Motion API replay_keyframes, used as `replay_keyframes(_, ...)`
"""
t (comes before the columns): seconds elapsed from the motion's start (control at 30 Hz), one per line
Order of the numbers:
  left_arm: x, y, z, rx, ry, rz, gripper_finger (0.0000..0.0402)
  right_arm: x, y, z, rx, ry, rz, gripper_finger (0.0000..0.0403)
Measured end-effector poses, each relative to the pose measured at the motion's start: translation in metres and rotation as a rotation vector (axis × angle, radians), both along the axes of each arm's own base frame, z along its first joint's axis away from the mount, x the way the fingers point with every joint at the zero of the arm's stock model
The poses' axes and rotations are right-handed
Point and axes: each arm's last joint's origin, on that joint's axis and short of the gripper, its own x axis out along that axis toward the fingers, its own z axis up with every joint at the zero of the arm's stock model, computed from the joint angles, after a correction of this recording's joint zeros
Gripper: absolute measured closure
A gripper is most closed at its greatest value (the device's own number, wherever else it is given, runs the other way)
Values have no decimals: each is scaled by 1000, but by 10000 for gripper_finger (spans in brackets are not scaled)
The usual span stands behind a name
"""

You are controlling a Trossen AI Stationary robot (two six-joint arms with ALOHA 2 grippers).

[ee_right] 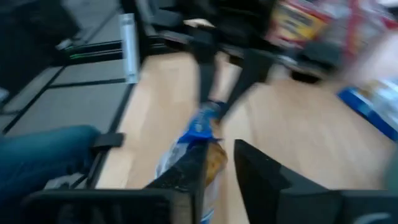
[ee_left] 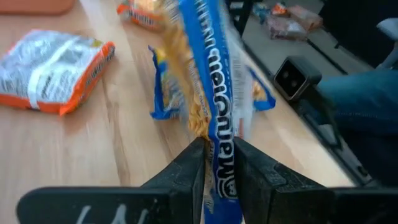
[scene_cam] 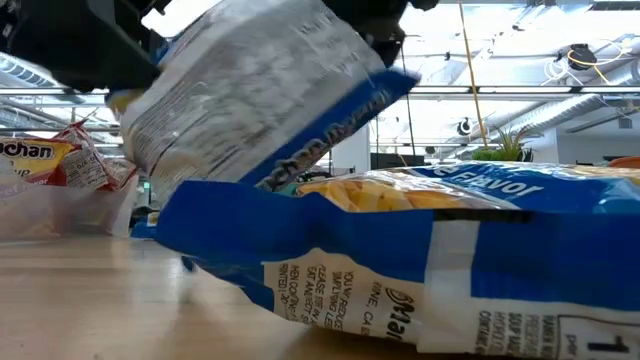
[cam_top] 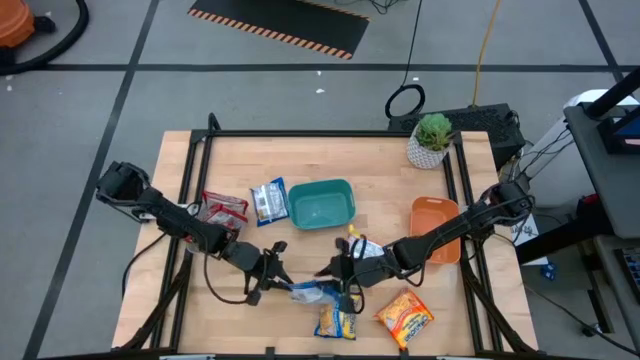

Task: Sort Maruchan noodles
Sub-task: Put the middle blue noodle pack into the orange bin

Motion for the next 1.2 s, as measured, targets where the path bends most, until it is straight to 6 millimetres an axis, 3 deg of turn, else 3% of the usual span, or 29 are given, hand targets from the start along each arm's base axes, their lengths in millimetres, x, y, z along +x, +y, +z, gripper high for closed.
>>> replay_keyframes(0.17, -5, 2, 10, 14, -15, 46, 323, -11, -2, 7, 74, 52, -140, 271)
replay_keyframes(0.33, -10, 2, 12, 61, -5, 101, 323, -14, 2, 8, 143, 62, -155, 234)
replay_keyframes(0.7, -11, 7, 7, 22, 75, 156, 323, -17, 0, 1, 140, 129, -183, 223)
replay_keyframes(0.9, -11, 17, 1, 18, 162, 222, 323, -17, -7, -27, 203, 318, -288, 222)
replay_keyframes(1.2, -10, 29, -4, 22, 223, 285, 322, 0, -12, -73, 158, 454, -175, 222)
